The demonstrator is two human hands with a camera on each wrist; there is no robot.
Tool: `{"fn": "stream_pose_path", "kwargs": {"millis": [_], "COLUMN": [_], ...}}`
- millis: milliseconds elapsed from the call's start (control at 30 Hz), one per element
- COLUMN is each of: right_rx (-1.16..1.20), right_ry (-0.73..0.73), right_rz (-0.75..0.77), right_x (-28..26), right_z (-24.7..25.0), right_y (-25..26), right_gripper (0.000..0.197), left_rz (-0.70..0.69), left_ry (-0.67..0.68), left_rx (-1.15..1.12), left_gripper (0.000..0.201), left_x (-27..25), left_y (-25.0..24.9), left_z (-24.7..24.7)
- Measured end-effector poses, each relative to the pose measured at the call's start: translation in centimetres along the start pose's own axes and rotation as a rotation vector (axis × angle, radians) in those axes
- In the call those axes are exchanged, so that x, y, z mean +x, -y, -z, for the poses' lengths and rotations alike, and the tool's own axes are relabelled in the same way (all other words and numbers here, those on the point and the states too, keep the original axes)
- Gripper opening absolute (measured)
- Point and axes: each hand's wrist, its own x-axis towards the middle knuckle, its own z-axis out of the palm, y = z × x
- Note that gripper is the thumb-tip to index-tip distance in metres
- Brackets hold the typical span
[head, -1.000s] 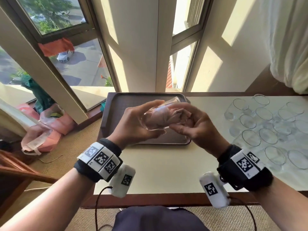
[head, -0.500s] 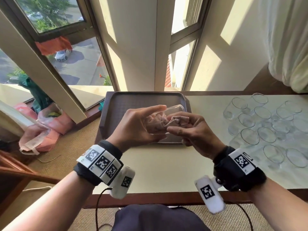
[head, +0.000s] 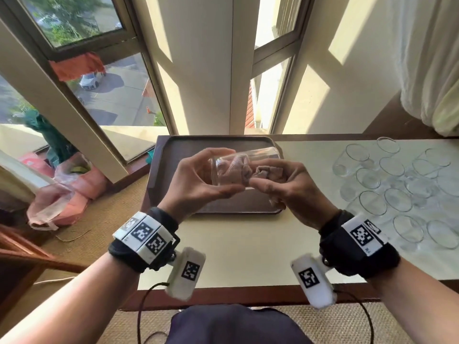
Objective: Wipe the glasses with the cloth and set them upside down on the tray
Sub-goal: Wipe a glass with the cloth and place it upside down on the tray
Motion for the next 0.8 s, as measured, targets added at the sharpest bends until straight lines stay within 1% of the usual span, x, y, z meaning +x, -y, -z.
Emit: {"fn": "stream_pose_path", "kwargs": {"millis": [33,100,133,167,200,233,300,333,367,400,467,533,600,633,667,733,767,800], "right_rx": [0.053,0.133,0.142,0.133,0.096,0.052,-0.073,-0.166,-0.253,-0.307,-0.34,-0.321,-0.171,-0.081,-0.01,0.056,0.058,0.055], "right_ry": [-0.005,0.011,0.011,-0.001,-0.029,-0.062,-0.083,-0.064,-0.04,-0.026,-0.017,-0.017,-0.051,-0.078,-0.092,-0.087,-0.084,-0.087], "right_rz": [-0.054,-0.103,-0.103,-0.087,-0.05,0.005,0.164,0.249,0.32,0.365,0.388,0.356,0.233,0.155,0.092,0.031,0.031,0.04], "right_x": [-0.2,-0.3,-0.3,-0.2,0.1,0.3,0.8,0.9,1.1,1.2,1.4,1.3,1.1,1.0,0.9,0.6,0.5,0.5], "right_z": [0.1,0.3,0.4,0.4,0.3,0.2,0.1,0.2,0.3,0.6,1.1,0.9,0.3,0.0,-0.1,-0.2,-0.3,-0.6], "right_y": [-0.3,-0.6,-0.7,-0.5,-0.2,0.0,0.3,0.3,0.1,0.0,-0.1,-0.1,0.2,0.2,0.2,0.0,0.1,0.2], "right_gripper": [0.029,0.022,0.019,0.02,0.022,0.026,0.032,0.036,0.039,0.04,0.042,0.039,0.025,0.018,0.015,0.012,0.011,0.009], "left_rz": [-0.114,-0.342,-0.399,-0.405,-0.362,-0.264,0.007,0.135,0.23,0.281,0.28,0.193,0.069,-0.024,-0.147,-0.391,-0.436,-0.397], "left_ry": [0.006,-0.002,-0.007,-0.012,-0.009,0.007,0.056,0.054,0.043,0.032,0.018,0.006,-0.009,-0.012,-0.018,-0.031,-0.039,-0.041], "left_rx": [0.15,0.449,0.517,0.516,0.447,0.298,-0.072,-0.218,-0.322,-0.384,-0.402,-0.29,-0.135,-0.026,0.118,0.408,0.46,0.435], "left_gripper": [0.071,0.071,0.071,0.07,0.069,0.07,0.077,0.081,0.083,0.084,0.081,0.076,0.075,0.073,0.071,0.067,0.068,0.072], "left_x": [0.0,0.1,0.1,0.2,0.3,0.4,0.5,0.5,0.6,0.7,0.6,0.4,0.5,0.6,0.8,1.0,1.0,0.8], "left_y": [0.1,0.6,0.8,1.0,1.0,0.8,0.3,0.1,0.1,0.1,0.2,0.0,-0.2,-0.1,0.0,0.6,1.0,1.3], "left_z": [0.2,0.5,0.5,0.4,0.3,0.1,-0.3,-0.4,-0.4,-0.4,-0.3,-0.2,0.0,0.1,0.2,0.4,0.5,0.5]}}
